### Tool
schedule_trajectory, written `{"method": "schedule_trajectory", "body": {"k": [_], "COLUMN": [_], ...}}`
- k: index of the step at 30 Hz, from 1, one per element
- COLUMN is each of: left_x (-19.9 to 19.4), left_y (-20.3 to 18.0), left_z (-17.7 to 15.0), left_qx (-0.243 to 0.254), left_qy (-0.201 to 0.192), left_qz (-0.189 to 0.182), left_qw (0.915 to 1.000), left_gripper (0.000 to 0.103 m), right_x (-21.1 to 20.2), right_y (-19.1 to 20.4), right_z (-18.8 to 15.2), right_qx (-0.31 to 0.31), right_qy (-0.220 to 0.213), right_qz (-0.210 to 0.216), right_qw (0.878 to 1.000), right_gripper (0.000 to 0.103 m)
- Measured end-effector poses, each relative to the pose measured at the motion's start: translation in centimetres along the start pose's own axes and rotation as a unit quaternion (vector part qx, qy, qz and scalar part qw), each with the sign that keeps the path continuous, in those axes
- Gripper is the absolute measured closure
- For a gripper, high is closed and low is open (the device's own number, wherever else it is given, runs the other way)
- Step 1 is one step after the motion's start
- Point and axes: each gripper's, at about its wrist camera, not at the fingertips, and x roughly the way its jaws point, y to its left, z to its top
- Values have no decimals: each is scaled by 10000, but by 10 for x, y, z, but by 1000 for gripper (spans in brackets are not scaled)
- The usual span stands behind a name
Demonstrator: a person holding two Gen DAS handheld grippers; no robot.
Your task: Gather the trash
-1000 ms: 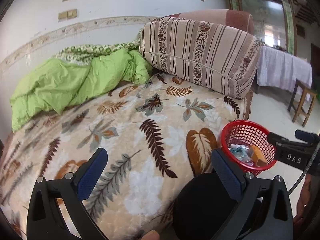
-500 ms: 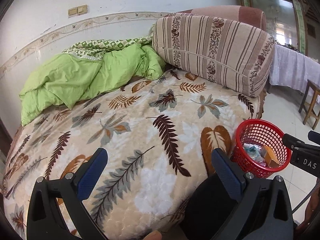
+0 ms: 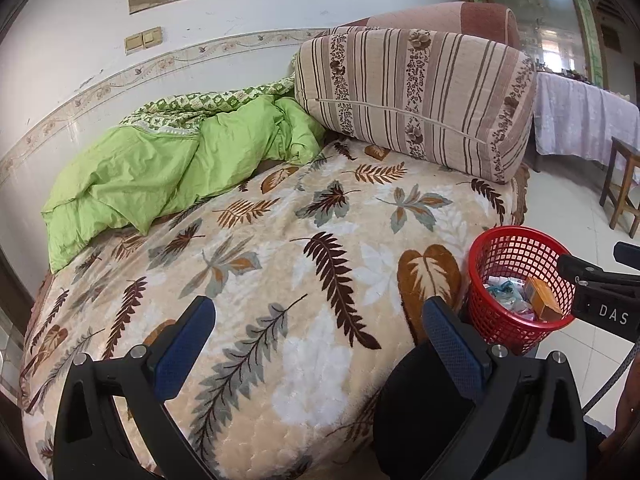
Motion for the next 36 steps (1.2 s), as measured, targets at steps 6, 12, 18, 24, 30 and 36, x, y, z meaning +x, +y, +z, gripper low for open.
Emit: {"method": "schedule_trajectory", "body": {"k": [6,12,18,24,30,36], "left_x": [0,3,3,2,2,1], "left_y": [1,2,5,6,7,7], "left_z": [-2,-4,-5,-5,-5,-5], "left_qx": [-59,-125,-189,-202,-210,-242], "left_qy": [23,116,139,123,126,112], "left_qz": [-71,-177,-175,-167,-170,-172], "left_qw": [10000,9997,9996,9996,9996,9995], "left_gripper": [0,0,0,0,0,0], "right_x": [-1,0,0,0,0,0], "right_y": [2,2,3,3,3,4], "right_z": [0,0,0,0,-1,-2], "right_qx": [-18,-52,-53,-61,-78,-98], "right_qy": [20,27,36,36,36,25], "right_qz": [7,12,3,5,9,14], "right_qw": [10000,10000,10000,10000,10000,9999], "right_gripper": [13,13,13,13,13,13]}}
